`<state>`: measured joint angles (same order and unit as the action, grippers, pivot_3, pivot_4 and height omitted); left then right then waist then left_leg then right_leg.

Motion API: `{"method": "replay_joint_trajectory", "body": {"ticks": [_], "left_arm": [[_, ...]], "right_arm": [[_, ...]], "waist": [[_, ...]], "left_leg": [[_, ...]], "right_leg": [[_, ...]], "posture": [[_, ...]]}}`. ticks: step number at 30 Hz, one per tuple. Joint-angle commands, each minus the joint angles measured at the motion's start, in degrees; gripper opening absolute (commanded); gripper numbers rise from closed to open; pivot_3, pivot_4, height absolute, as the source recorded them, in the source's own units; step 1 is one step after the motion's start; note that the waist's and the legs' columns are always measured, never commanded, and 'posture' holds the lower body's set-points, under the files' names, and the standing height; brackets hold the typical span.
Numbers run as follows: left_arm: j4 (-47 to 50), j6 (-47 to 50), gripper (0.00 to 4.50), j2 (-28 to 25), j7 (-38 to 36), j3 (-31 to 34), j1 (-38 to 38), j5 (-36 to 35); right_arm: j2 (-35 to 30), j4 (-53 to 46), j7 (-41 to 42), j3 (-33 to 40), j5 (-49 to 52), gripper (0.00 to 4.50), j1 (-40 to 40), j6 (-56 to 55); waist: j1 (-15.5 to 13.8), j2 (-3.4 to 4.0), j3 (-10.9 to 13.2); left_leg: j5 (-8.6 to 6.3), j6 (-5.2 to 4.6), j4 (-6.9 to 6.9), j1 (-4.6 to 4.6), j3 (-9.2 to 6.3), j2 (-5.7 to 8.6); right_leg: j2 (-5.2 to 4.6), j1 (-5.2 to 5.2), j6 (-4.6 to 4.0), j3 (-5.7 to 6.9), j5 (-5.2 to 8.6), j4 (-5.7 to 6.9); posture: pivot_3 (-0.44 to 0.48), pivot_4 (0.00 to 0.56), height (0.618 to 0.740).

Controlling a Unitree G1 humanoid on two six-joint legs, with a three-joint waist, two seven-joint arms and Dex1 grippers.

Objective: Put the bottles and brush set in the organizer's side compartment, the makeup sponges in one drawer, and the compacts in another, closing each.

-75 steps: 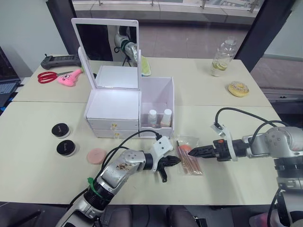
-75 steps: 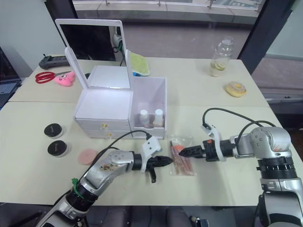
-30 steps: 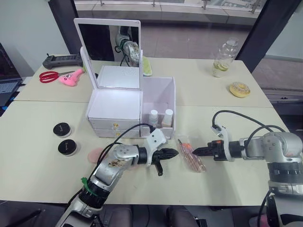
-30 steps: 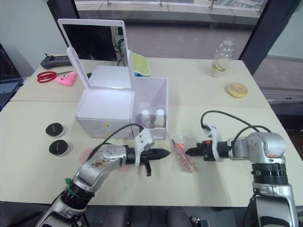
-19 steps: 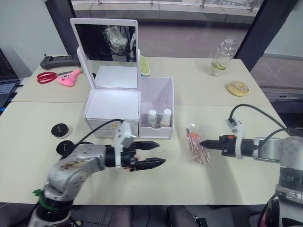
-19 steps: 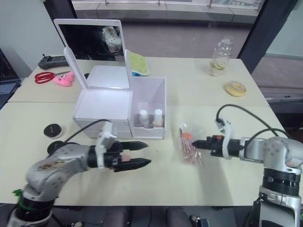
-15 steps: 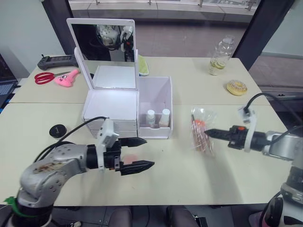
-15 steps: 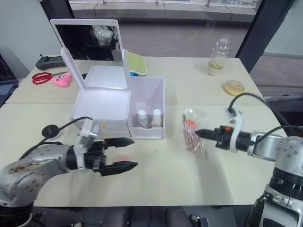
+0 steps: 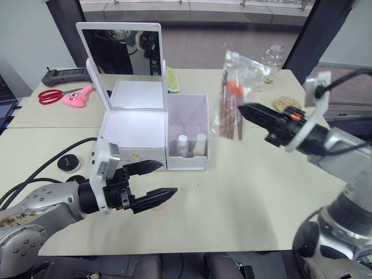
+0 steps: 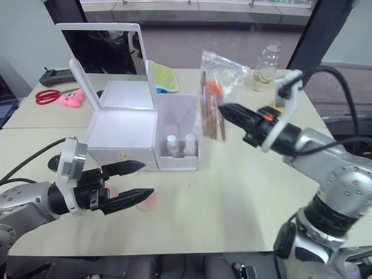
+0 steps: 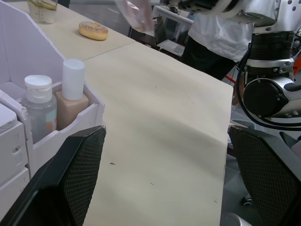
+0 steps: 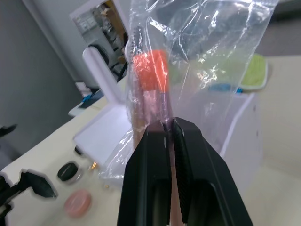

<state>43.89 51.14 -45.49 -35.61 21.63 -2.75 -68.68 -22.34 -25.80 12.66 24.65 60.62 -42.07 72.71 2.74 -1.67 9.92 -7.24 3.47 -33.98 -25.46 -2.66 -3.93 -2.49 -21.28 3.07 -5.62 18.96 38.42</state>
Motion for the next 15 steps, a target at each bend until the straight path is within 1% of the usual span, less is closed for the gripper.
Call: {"method": "replay_joint_trajectory", "body": {"ticks": [1,3,5,6,9,15], "left_arm": [[-0.32,-1.91,4.46,-0.88,0.79,1.93,0.03,-1.42],[-0.08,-2.38,4.46,-0.94,1.58,2.29,0.4,-2.19],[0.04,-2.84,4.46,-0.88,2.43,2.58,0.65,-3.04],[0.21,-3.1,4.46,-0.94,2.84,2.99,0.96,-3.26],[0.54,-3.6,4.46,-1.53,3.69,4.25,1.94,-4.32],[1.44,-4.97,4.46,-1.77,5.85,4.72,3.2,-5.92]], "right_arm": [[1.32,3.97,0.59,-7.68,-8.99,0.0,-2.46,-10.71],[2.46,8.47,2.11,-13.09,-15.68,0.0,-3.5,-18.1],[3.32,11.82,3.84,-16.36,-19.76,0.0,-4.08,-23.16],[3.87,15.52,4.69,-18.2,-22.84,0.0,-4.88,-26.83],[5.11,24.13,7.51,-21.61,-28.77,0.0,-6.66,-34.72],[8.88,36.44,11.55,-26.78,-36.69,0.0,-9.63,-43.91]], "waist": [[-0.04,0.0,0.0],[-0.2,0.0,0.0],[-0.25,0.01,0.01],[-0.24,0.02,0.01],[-0.18,0.03,0.02],[-0.08,0.05,0.04]], "left_leg": [[0.0,0.0,0.03,0.0,0.0,0.0],[0.0,0.0,0.06,-0.02,0.03,0.0],[0.0,0.01,0.08,-0.06,0.03,0.0],[0.0,0.01,0.09,-0.07,0.03,0.0],[0.01,0.02,0.09,-0.08,0.04,0.0],[0.01,0.03,0.15,-0.06,0.04,-0.03]], "right_leg": [[0.0,-0.01,-0.01,0.0,0.01,0.0],[-0.01,-0.03,-0.02,0.0,0.01,-0.01],[-0.01,-0.06,-0.03,0.01,0.01,-0.04],[-0.02,-0.06,-0.03,0.01,0.01,-0.06],[-0.02,-0.07,-0.04,0.01,0.0,-0.07],[0.0,-0.08,-0.05,0.02,-0.01,-0.06]], "posture": [[0.0,0.15,0.74],[0.0,0.15,0.74],[0.0,0.15,0.74],[0.0,0.15,0.74],[0.0,0.15,0.74],[0.0,0.15,0.74]]}}
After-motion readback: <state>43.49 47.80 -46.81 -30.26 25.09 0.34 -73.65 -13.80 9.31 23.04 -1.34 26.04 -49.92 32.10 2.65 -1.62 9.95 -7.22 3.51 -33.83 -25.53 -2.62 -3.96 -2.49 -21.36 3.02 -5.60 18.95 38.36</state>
